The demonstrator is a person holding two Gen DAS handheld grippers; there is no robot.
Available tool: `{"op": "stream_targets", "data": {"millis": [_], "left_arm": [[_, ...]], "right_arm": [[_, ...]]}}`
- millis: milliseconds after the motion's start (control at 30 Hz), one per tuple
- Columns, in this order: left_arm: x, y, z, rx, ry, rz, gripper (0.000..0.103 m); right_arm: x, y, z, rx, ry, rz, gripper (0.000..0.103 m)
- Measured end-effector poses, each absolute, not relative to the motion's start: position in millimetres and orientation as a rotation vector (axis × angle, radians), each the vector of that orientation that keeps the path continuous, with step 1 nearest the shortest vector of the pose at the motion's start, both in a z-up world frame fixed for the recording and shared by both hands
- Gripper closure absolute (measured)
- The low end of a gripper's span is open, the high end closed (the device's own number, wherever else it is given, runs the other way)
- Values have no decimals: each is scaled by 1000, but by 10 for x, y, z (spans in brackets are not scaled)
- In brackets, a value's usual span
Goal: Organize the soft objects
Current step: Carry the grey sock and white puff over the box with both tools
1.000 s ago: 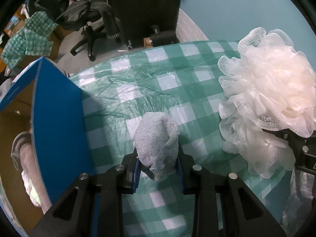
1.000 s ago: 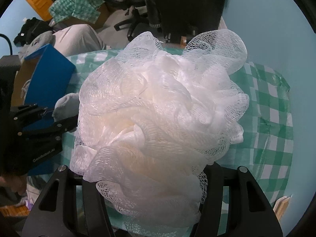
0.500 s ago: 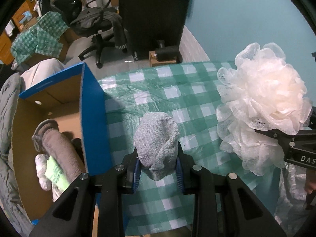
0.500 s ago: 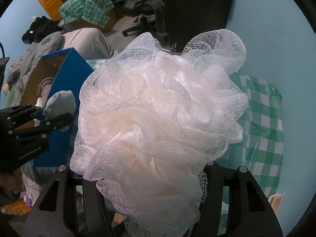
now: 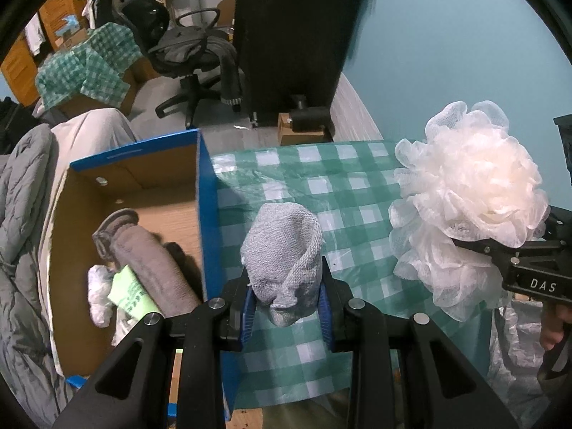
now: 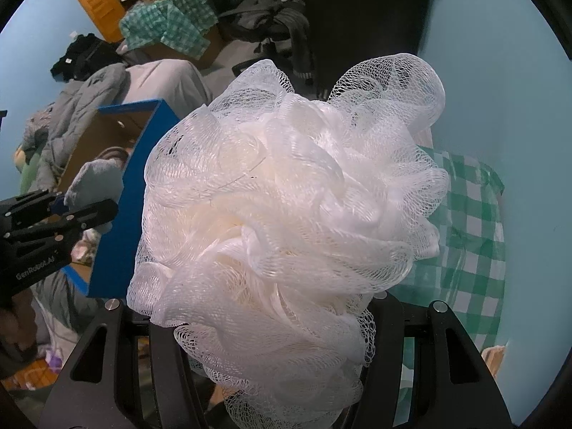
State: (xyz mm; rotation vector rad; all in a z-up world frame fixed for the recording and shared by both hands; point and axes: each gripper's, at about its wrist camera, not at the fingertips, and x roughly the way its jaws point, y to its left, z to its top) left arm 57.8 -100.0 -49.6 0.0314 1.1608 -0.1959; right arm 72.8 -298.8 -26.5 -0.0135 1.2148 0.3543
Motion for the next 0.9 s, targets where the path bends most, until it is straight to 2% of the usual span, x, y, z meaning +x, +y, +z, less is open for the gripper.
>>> {"op": "stream_targets", "data": {"millis": [900], "left_arm": [[297,-30,-404,-87,1155,-42,73]], "right_arm": [[863,-2115,-87,-92,1179,511,47]]}}
